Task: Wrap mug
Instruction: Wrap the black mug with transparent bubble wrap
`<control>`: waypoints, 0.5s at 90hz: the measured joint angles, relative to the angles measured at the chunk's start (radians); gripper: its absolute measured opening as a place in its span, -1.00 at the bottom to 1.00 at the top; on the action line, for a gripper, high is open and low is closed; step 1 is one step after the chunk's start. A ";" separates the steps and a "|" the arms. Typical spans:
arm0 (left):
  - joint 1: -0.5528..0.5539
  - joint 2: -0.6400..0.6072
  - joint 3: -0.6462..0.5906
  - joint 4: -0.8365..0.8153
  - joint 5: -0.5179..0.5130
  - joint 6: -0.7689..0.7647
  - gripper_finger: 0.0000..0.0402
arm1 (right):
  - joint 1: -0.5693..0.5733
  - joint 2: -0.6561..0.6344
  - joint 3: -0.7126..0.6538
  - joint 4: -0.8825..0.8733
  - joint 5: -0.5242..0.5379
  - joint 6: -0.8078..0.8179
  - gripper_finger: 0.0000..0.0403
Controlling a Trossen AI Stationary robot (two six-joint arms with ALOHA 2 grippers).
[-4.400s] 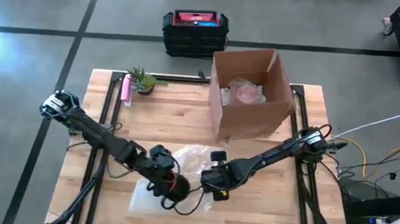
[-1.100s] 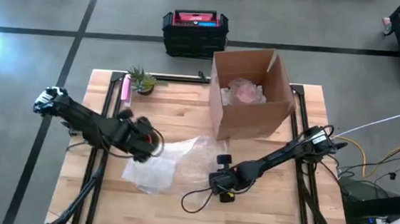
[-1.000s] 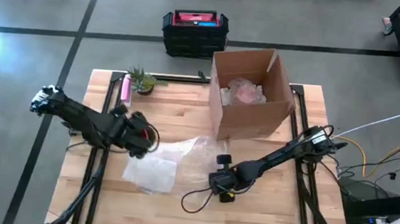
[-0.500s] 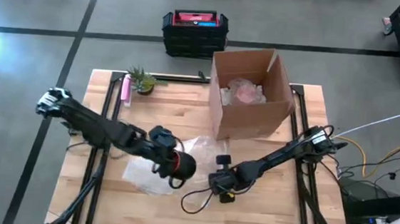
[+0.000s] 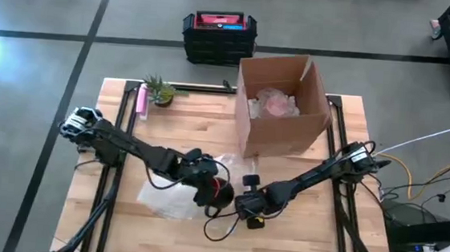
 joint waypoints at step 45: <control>0.027 0.109 0.253 -0.194 0.051 0.103 -0.11 | 0.000 0.000 0.000 -0.001 0.000 0.000 -0.99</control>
